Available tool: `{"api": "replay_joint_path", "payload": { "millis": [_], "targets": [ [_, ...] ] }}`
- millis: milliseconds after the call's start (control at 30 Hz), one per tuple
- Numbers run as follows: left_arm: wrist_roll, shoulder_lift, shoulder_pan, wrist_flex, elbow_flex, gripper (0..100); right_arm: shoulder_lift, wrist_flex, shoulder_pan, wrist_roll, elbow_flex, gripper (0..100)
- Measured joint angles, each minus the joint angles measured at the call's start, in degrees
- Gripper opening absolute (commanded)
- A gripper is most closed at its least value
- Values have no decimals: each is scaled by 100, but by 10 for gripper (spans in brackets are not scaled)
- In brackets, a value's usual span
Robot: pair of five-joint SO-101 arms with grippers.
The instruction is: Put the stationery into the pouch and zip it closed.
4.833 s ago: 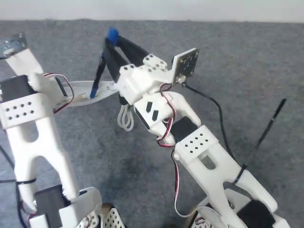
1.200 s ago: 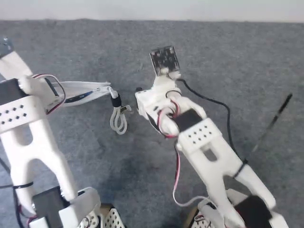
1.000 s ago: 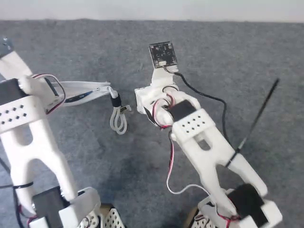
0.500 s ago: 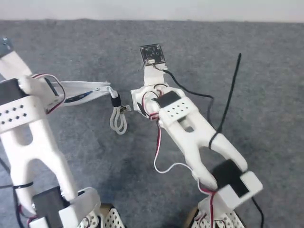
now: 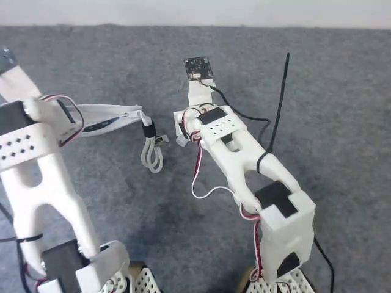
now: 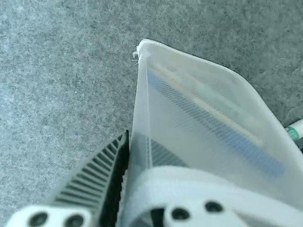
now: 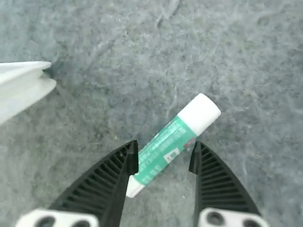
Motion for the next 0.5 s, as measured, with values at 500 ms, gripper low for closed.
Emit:
{"api": "replay_joint_path", "payload": {
  "millis": [500],
  "targets": [
    [0,0,0,0,0,10,1011,0,9,-167,-703,173]
  ]
}}
